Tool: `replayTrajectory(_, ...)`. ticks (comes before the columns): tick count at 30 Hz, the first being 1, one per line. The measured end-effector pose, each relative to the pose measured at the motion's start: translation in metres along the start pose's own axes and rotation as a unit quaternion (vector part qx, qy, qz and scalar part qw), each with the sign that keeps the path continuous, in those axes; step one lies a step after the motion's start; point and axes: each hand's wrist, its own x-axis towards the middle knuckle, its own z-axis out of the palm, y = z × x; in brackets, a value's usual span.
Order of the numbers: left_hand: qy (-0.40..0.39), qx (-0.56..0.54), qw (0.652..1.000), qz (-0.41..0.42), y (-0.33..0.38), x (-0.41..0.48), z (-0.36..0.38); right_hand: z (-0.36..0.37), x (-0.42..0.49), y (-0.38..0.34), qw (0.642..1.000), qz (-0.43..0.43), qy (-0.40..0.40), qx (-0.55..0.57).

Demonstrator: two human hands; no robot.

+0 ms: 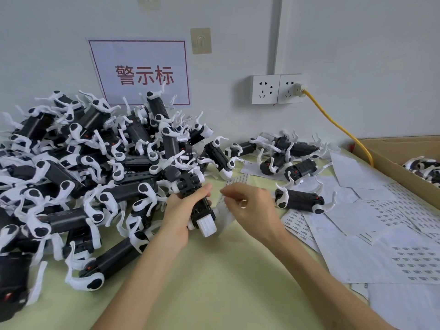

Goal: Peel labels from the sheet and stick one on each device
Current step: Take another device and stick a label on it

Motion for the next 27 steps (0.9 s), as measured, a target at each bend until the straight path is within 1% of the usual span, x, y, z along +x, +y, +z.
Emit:
replayTrajectory(2, 0.012, 0.015, 1.000, -0.002, -0.001, 0.001, -0.001, 0.002, -0.002, -0.001, 0.998, -0.006, 0.054, 0.011)
replayTrajectory(4, 0.006, 0.011, 1.000, -0.008, 0.000, 0.001, -0.001, -0.002, -0.001, -0.004, 0.990, -0.017, 0.133, 0.040)
replayTrajectory(6, -0.024, -0.006, 0.999, -0.041, 0.005, 0.000, -0.004, -0.010, 0.000, -0.007, 0.977, -0.060, 0.189, 0.071)
replayTrajectory(7, -0.044, -0.006, 0.997, -0.066, 0.008, -0.001, -0.006, -0.014, 0.000, -0.009, 0.973, -0.084, 0.197, 0.088)
replayTrajectory(10, -0.077, 0.007, 0.991, -0.105, 0.011, -0.001, -0.011, -0.016, -0.002, -0.017, 0.968, -0.114, 0.162, 0.156)
replayTrajectory(12, -0.068, -0.013, 0.992, -0.109, 0.010, 0.001, -0.011, -0.012, -0.004, -0.019, 0.969, -0.113, 0.127, 0.177)
replayTrajectory(14, -0.043, -0.038, 0.993, -0.105, 0.010, 0.001, -0.010, -0.008, -0.005, -0.018, 0.977, -0.101, 0.092, 0.162)
replayTrajectory(16, -0.021, -0.034, 0.996, -0.083, 0.008, 0.003, -0.010, -0.007, -0.005, -0.016, 0.985, -0.087, 0.058, 0.136)
replayTrajectory(20, -0.014, -0.032, 0.999, -0.032, 0.002, 0.003, -0.008, -0.012, -0.003, -0.017, 0.992, -0.076, 0.009, 0.104)
replayTrajectory(23, -0.013, 0.015, 1.000, 0.009, 0.001, 0.000, -0.004, -0.015, -0.001, -0.018, 0.996, -0.071, -0.041, 0.038)
replayTrajectory(25, -0.014, 0.063, 0.997, 0.045, 0.002, -0.003, -0.001, -0.015, 0.000, -0.017, 0.997, -0.069, -0.030, 0.006)
replayTrajectory(27, -0.024, 0.097, 0.992, 0.077, 0.001, -0.006, 0.002, -0.014, 0.000, -0.017, 0.998, -0.064, 0.007, 0.015)
